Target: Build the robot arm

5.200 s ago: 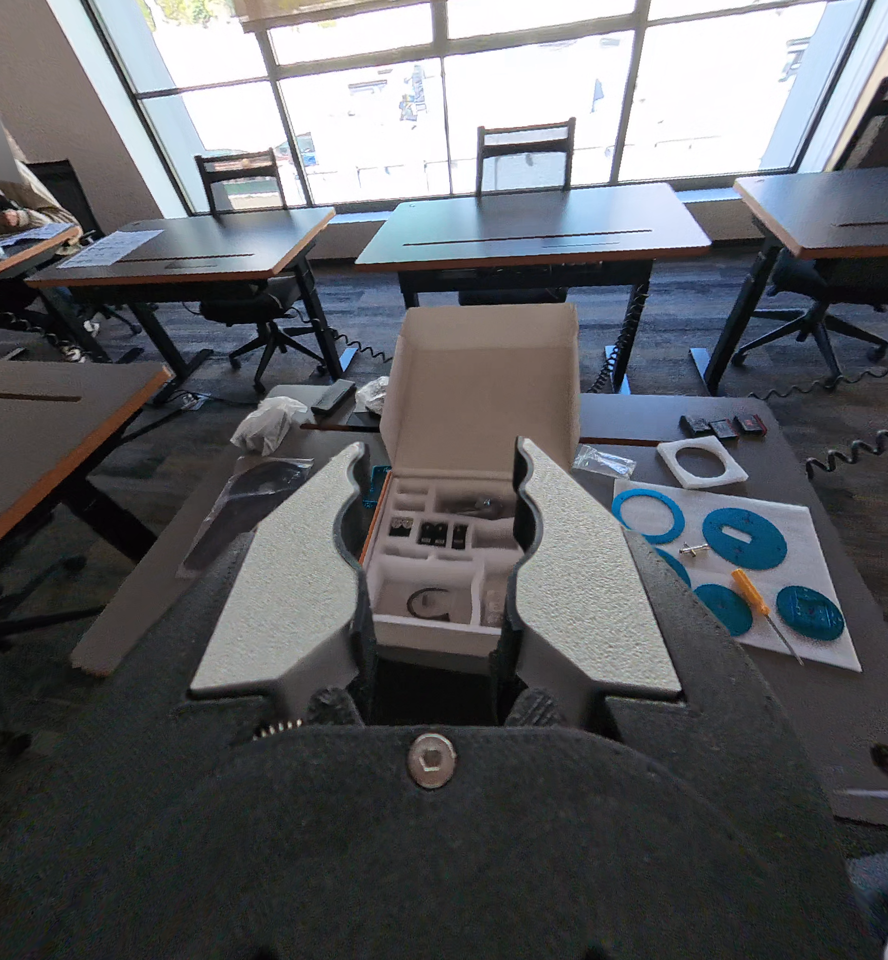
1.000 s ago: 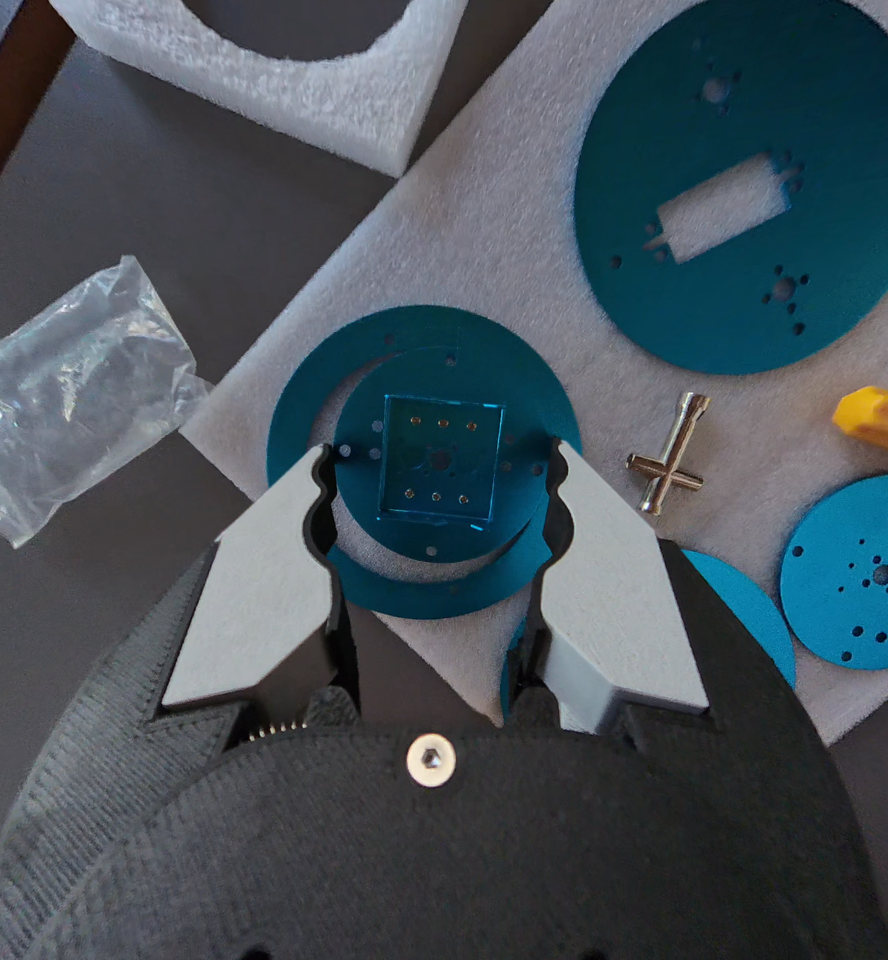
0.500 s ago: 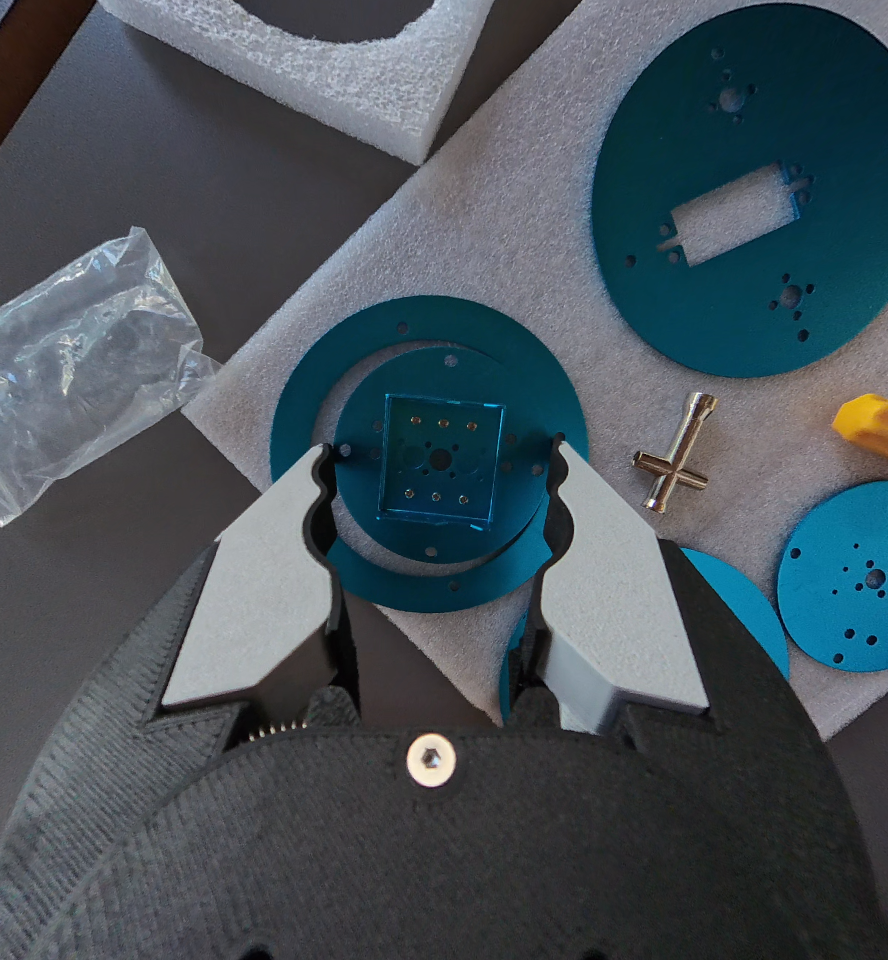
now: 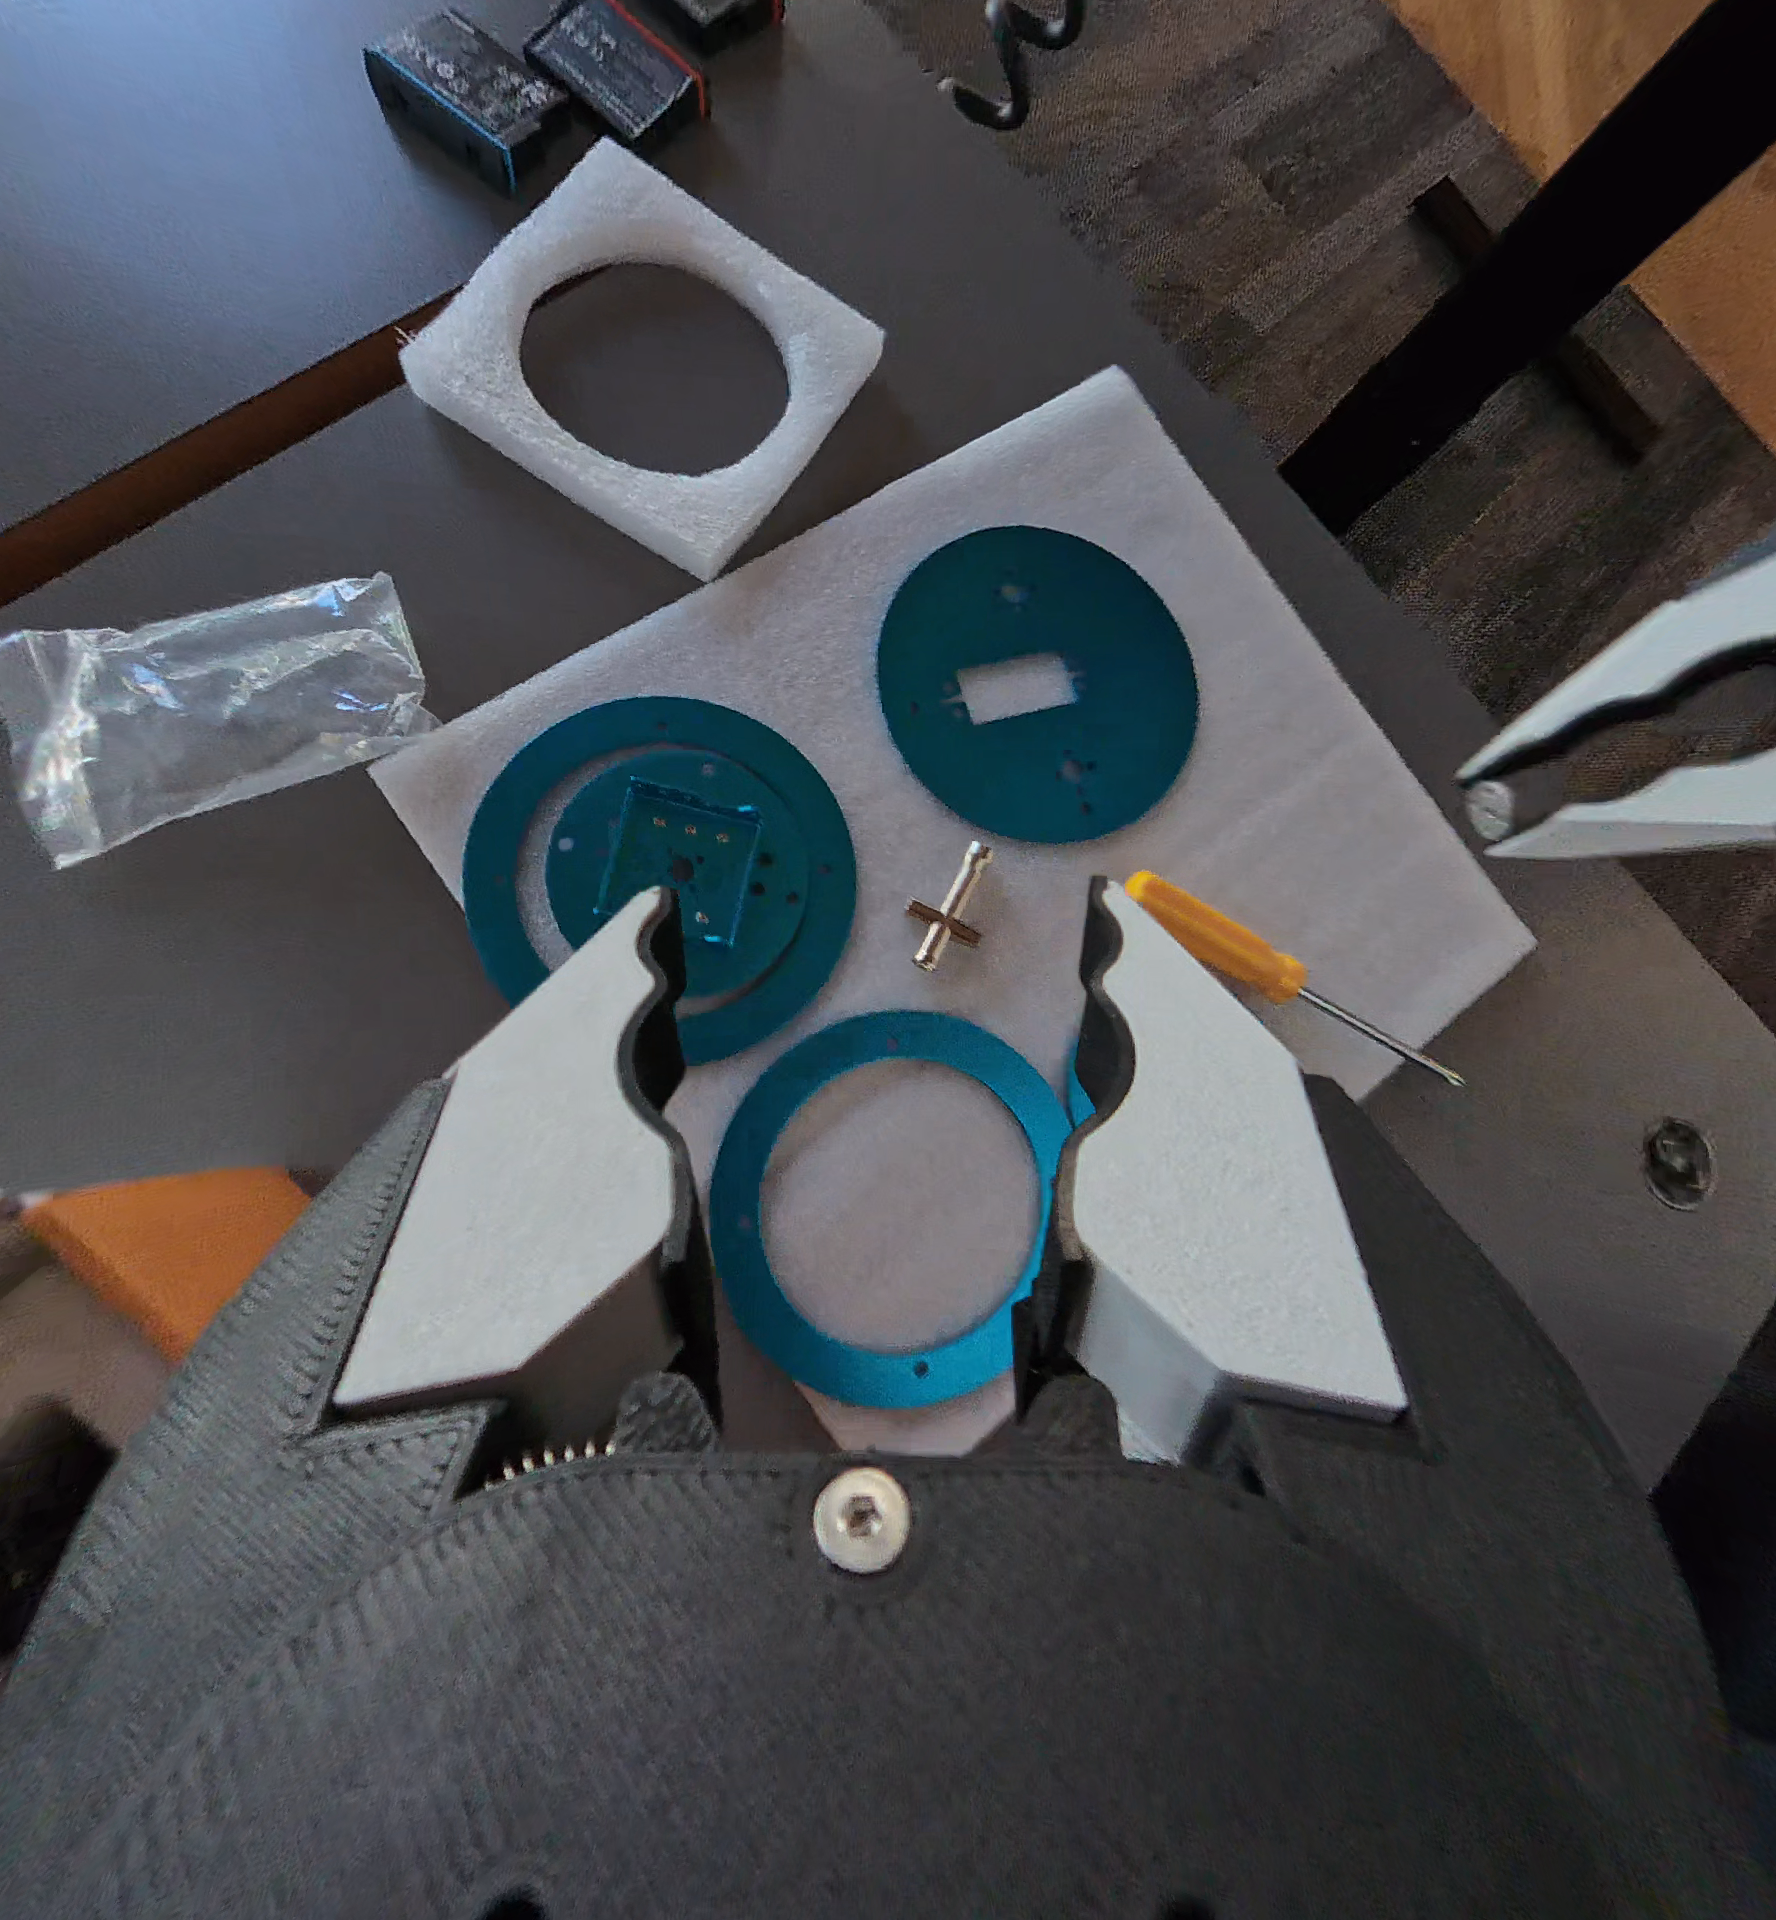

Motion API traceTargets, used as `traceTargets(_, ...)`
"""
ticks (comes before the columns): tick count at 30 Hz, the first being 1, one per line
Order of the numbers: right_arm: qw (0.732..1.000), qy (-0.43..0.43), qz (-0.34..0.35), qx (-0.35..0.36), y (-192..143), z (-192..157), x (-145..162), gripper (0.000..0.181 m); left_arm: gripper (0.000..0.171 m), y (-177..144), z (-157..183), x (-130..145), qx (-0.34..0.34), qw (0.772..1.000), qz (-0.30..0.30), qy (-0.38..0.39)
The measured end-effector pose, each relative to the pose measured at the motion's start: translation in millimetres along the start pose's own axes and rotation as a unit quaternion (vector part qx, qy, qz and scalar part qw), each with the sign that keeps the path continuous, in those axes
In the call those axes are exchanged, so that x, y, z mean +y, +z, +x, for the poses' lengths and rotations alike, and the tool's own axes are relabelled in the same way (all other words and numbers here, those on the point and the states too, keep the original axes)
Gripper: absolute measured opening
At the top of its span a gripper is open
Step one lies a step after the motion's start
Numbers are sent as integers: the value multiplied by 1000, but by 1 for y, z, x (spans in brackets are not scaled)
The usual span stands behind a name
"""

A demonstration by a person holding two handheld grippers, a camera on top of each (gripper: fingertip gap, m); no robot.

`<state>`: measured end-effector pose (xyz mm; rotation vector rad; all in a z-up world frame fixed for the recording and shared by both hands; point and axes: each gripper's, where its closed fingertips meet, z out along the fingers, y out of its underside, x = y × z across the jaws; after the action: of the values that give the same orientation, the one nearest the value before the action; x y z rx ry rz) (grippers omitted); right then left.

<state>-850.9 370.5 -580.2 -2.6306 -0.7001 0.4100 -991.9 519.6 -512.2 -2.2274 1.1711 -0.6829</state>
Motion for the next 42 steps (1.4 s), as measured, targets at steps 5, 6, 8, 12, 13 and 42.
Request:
traceTargets(5,990,-90,-103,10,25,6,7,20,72,-57,30,17,-4,999,33,-28)
traceTargets(6,987,-107,-121,14,29,7,8,20,72,-67,33,21,-6,999,38,-38)
traceTargets(8,983,-129,-130,8,36,5,6,20,71,-84,34,26,-17,997,49,-51)
traceTargets(12,981,-141,-131,-3,43,2,7,20,69,-112,31,28,-32,995,75,-65)
traceTargets(13,981,-144,-127,0,44,2,6,20,68,-116,29,28,-37,994,78,-64)
traceTargets(42,980,-167,94,-47,-16,-17,-13,20,62,-117,132,-102,-58,980,132,-136)
